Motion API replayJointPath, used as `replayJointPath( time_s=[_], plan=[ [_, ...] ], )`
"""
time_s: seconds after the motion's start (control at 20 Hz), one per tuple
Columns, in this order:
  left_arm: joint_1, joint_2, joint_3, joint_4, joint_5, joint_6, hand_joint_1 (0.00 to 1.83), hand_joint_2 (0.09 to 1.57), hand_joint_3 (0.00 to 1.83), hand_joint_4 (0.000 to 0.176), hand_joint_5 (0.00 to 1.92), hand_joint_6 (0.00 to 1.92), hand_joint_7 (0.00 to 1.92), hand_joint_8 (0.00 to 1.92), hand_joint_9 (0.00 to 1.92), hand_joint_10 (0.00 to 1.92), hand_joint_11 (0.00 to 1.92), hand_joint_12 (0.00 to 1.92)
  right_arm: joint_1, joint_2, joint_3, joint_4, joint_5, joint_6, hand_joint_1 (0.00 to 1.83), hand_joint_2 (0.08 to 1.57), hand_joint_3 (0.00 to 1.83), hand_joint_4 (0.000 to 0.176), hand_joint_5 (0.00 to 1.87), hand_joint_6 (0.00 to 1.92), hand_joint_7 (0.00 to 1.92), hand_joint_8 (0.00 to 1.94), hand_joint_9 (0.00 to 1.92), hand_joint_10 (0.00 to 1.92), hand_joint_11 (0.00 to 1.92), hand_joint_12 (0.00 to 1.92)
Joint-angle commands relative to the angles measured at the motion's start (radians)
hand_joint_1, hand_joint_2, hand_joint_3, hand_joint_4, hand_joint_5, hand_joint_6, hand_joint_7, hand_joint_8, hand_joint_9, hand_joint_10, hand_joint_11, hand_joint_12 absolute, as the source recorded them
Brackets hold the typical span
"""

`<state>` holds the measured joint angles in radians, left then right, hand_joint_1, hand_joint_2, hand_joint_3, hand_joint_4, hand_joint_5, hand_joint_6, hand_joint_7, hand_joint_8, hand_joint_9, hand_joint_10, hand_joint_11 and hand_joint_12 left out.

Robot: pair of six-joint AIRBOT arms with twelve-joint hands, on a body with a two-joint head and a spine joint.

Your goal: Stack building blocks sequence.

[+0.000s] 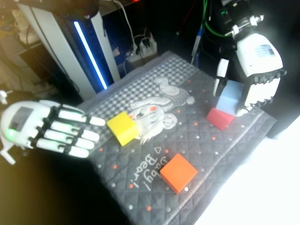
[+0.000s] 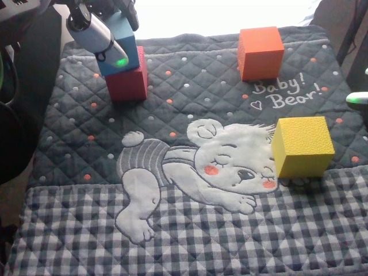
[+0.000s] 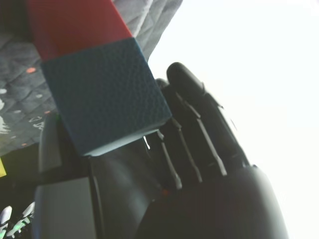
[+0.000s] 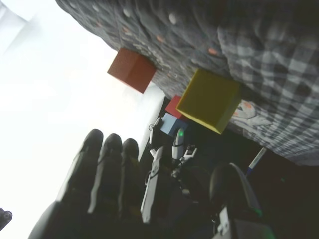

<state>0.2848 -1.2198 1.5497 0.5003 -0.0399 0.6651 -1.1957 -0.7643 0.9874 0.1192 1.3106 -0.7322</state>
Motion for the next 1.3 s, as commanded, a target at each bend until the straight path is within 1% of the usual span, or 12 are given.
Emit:
replayJointPath(
  time_s=[0.0,0.1,0.2,0.4,0.65,0.7,0.8,0.85,0.9,1.0,1.1,1.25],
  plan=[
    [-0.008,-0.006,0.005,0.002,-0.083,0.005,1.1,0.9,0.0,0.0,0.85,0.01,0.9,0.19,0.73,0.82,0.53,1.52,0.003,0.004,0.005,0.024,0.123,0.008,0.61,1.19,0.0,0.174,0.38,0.0,0.18,0.0,0.12,0.0,0.0,0.14],
    [-0.009,-0.005,0.005,0.001,-0.084,0.005,1.0,0.89,0.0,0.0,0.72,0.0,0.79,0.06,0.68,0.6,0.47,1.39,0.003,0.004,0.005,0.024,0.123,0.008,0.59,1.19,0.0,0.172,0.38,0.0,0.18,0.0,0.13,0.0,0.04,0.16],
    [-0.01,0.0,-0.001,0.001,-0.088,0.005,0.9,0.86,0.0,0.055,0.49,0.0,0.58,0.0,0.63,0.06,0.27,1.09,0.003,0.004,0.005,0.025,0.123,0.008,0.61,1.19,0.0,0.16,0.39,0.0,0.19,0.0,0.14,0.01,0.05,0.17],
    [-0.006,0.014,-0.015,0.001,-0.094,0.005,0.77,0.86,0.0,0.141,0.24,0.0,0.33,0.0,0.39,0.0,0.17,0.88,0.003,0.004,0.006,0.029,0.124,0.008,0.59,1.18,0.0,0.162,0.38,0.0,0.18,0.0,0.1,0.0,0.01,0.17],
    [0.005,0.069,-0.062,-0.043,-0.16,0.005,0.76,0.85,0.0,0.15,0.15,0.0,0.22,0.0,0.22,0.0,0.01,0.89,0.003,0.004,0.005,0.029,0.126,0.008,0.59,1.17,0.0,0.157,0.38,0.0,0.18,0.0,0.1,0.0,0.0,0.17],
    [0.012,0.099,-0.09,-0.06,-0.193,0.005,0.71,0.85,0.0,0.171,0.1,0.0,0.18,0.0,0.2,0.0,0.0,0.95,0.003,0.005,0.005,0.029,0.132,0.009,0.6,1.17,0.0,0.151,0.39,0.0,0.18,0.0,0.09,0.0,0.0,0.17],
    [0.03,0.154,-0.147,-0.079,-0.261,0.005,0.66,0.82,0.0,0.176,0.08,0.0,0.14,0.0,0.18,0.0,0.0,0.89,0.003,0.008,0.004,0.023,0.152,0.013,0.57,1.16,0.0,0.175,0.37,0.0,0.17,0.0,0.04,0.0,0.0,0.12],
    [0.046,0.192,-0.186,-0.111,-0.314,0.019,0.62,0.8,0.0,0.166,0.07,0.0,0.13,0.0,0.17,0.0,0.0,0.88,0.003,0.015,-0.001,0.018,0.176,0.014,0.69,1.17,0.0,0.114,0.4,0.01,0.16,0.0,0.06,0.01,0.03,0.13],
    [0.07,0.24,-0.239,-0.172,-0.387,0.063,0.64,0.8,0.0,0.151,0.08,0.0,0.11,0.0,0.12,0.01,0.0,0.75,0.003,0.025,-0.008,0.015,0.214,0.014,0.76,1.17,0.0,0.132,0.38,0.0,0.14,0.0,0.1,0.02,0.1,0.16],
    [0.132,0.328,-0.334,-0.27,-0.529,0.112,0.67,0.83,0.01,0.168,0.04,0.0,0.04,0.0,0.07,0.01,0.0,0.68,0.014,0.035,-0.013,0.006,0.273,0.014,0.61,1.15,0.0,0.171,0.36,0.0,0.19,0.01,0.17,0.03,0.01,0.12],
    [0.26,0.43,-0.448,-0.363,-0.731,0.127,0.77,0.85,0.0,0.158,0.07,0.0,0.02,0.02,0.01,0.0,0.0,0.23,0.058,0.039,-0.012,-0.018,0.295,-0.005,0.54,1.16,0.0,0.176,0.31,0.0,0.18,0.0,0.13,0.0,0.0,0.01],
    [0.453,0.527,-0.577,-0.481,-0.974,0.165,0.78,0.82,0.0,0.139,0.07,0.0,0.0,0.0,0.0,0.0,0.0,0.12,0.12,0.038,-0.005,-0.056,0.292,-0.024,0.5,1.15,0.0,0.176,0.27,0.0,0.18,0.01,0.08,0.01,0.04,0.02]
  ],
)
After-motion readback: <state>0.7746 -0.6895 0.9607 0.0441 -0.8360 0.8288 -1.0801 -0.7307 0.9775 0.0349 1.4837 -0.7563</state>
